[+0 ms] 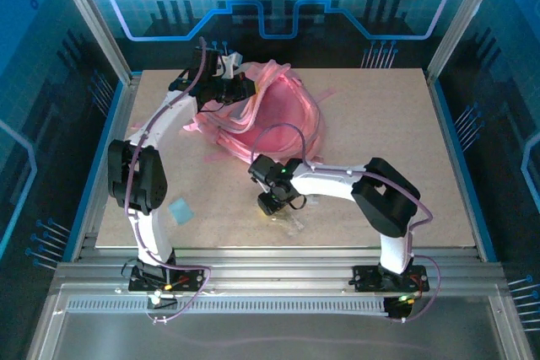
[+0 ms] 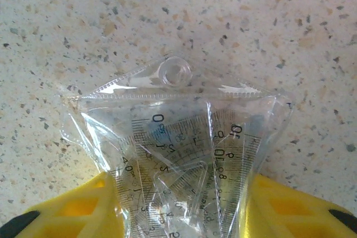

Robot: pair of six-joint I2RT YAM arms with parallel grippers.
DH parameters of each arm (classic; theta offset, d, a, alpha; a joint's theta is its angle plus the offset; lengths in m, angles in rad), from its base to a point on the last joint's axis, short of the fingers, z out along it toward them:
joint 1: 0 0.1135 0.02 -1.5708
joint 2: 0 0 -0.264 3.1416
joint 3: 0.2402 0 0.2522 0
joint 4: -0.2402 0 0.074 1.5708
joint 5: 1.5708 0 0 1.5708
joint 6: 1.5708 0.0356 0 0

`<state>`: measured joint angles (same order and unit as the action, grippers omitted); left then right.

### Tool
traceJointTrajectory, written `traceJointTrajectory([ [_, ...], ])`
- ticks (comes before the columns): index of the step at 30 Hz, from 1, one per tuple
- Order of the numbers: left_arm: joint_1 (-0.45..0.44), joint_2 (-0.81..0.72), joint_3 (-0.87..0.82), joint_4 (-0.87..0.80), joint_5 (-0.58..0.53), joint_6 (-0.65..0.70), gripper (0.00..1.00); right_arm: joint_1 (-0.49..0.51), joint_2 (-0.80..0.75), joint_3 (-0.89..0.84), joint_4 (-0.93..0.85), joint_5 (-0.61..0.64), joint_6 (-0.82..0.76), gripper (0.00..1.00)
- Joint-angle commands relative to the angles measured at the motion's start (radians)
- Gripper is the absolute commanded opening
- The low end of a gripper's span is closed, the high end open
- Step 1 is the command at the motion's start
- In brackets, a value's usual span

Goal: Pack the student bag

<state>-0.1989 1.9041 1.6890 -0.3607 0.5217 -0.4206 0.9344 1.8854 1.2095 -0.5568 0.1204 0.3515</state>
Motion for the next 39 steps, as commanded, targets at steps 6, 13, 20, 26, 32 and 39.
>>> traceJointTrajectory([
  [6,0.028,-0.07,-0.003,0.045,0.008,-0.022,0.0,-0.053,-0.113,-0.036,-0.028,-0.102,0.036,0.31],
  [13,0.029,-0.073,-0.005,0.047,0.014,-0.031,0.0,-0.128,-0.238,-0.041,-0.074,-0.134,0.055,0.32],
  [20,0.027,-0.092,-0.028,0.077,0.039,-0.067,0.0,-0.355,-0.304,0.051,-0.049,-0.206,0.138,0.34],
  [26,0.016,-0.089,-0.025,0.098,0.059,-0.1,0.0,-0.468,-0.156,0.208,0.127,-0.275,0.327,0.36],
  [32,-0.025,-0.092,-0.025,0.131,0.085,-0.128,0.0,-0.486,0.102,0.43,0.247,-0.27,0.563,0.37],
  [39,-0.072,-0.093,-0.005,0.141,0.091,-0.142,0.0,-0.466,0.346,0.619,0.385,-0.221,0.811,0.36],
])
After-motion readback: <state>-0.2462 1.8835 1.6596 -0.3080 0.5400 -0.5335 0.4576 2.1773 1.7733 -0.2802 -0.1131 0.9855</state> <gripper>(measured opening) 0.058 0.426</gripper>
